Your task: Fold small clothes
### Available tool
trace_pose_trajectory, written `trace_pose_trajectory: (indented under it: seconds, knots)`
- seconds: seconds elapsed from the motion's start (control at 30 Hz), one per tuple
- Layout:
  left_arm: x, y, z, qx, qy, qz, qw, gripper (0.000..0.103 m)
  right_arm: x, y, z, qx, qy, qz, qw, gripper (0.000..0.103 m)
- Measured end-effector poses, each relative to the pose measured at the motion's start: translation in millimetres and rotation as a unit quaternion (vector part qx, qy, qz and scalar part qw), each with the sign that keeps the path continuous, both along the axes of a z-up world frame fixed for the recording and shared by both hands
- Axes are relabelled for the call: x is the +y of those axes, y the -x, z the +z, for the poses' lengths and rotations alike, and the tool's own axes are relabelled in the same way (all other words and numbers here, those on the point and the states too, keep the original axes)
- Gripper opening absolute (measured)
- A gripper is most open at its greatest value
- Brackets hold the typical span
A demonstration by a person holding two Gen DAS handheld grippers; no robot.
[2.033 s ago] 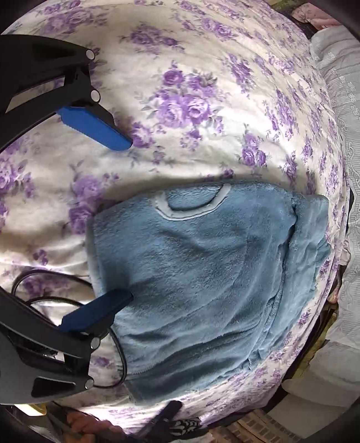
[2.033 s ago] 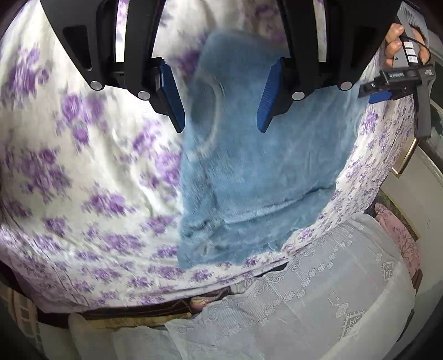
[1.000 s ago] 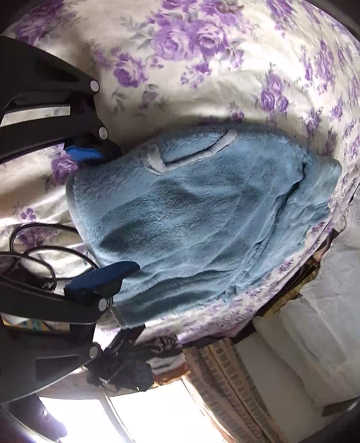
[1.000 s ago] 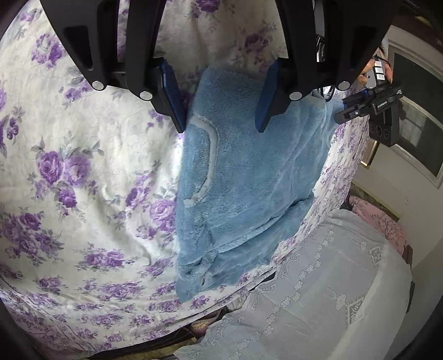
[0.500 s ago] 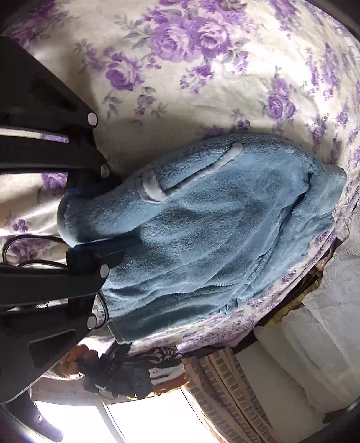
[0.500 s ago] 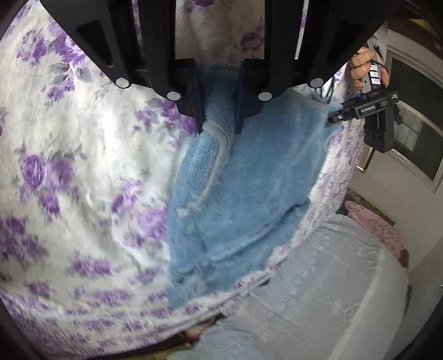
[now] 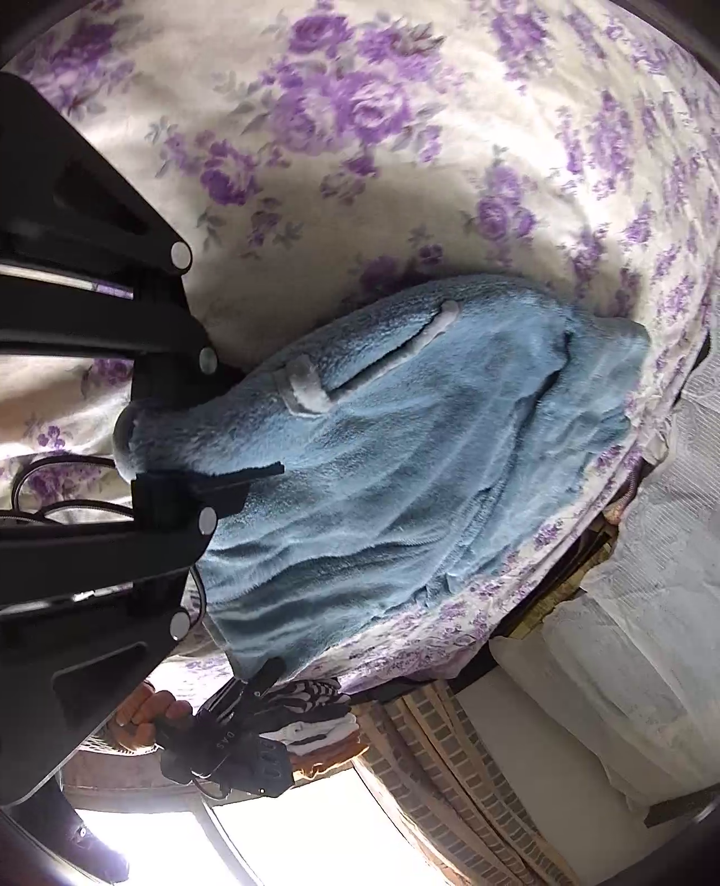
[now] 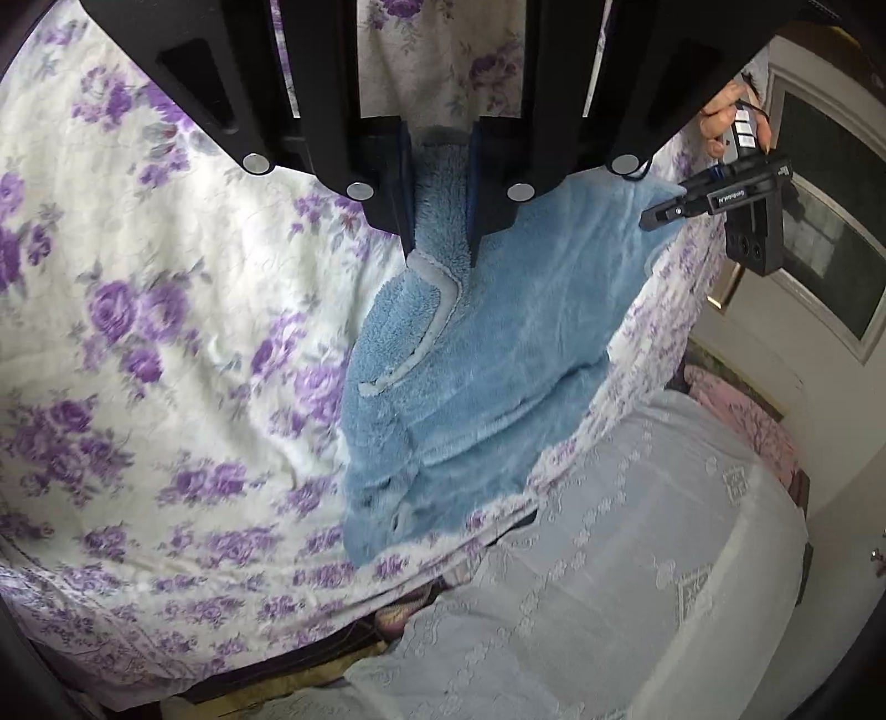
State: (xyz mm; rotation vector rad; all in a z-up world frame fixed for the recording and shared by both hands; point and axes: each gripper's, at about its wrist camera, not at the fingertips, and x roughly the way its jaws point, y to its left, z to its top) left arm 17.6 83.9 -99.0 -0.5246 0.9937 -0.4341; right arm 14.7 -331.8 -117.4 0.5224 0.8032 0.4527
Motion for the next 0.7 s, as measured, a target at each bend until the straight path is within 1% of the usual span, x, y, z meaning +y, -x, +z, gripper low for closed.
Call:
trace_pose_trajectory:
  seconds: [0.07,0.13,0.27,0.43,0.7]
  knots:
    - [1,0,8,-0.008,-0.002,0.001,1.0,0.013,-6,-1,4,-0.001,-0.018,-0.001,1.0,0.015]
    - [2,-1,19,-0.021,-0.006,0.002,0.9998,0.013,-8,-1,13,-0.01,-0.024,-0.001,1.0,0.015]
    - [4,-10,39,-0.044,-0.019,0.003,0.9988,0.013,-7,-7,28,-0.027,-0.017,-0.001,0.999,0.015]
    - [0,-29,59,-0.062,-0.042,0.009,0.9971,0.013,-6,-22,46,-0.044,-0.01,-0.002,0.999,0.015]
    - [-7,-61,84,-0.09,-0.079,0.021,0.9926,0.013,-2,-52,63,-0.055,-0.001,-0.011,0.998,0.015]
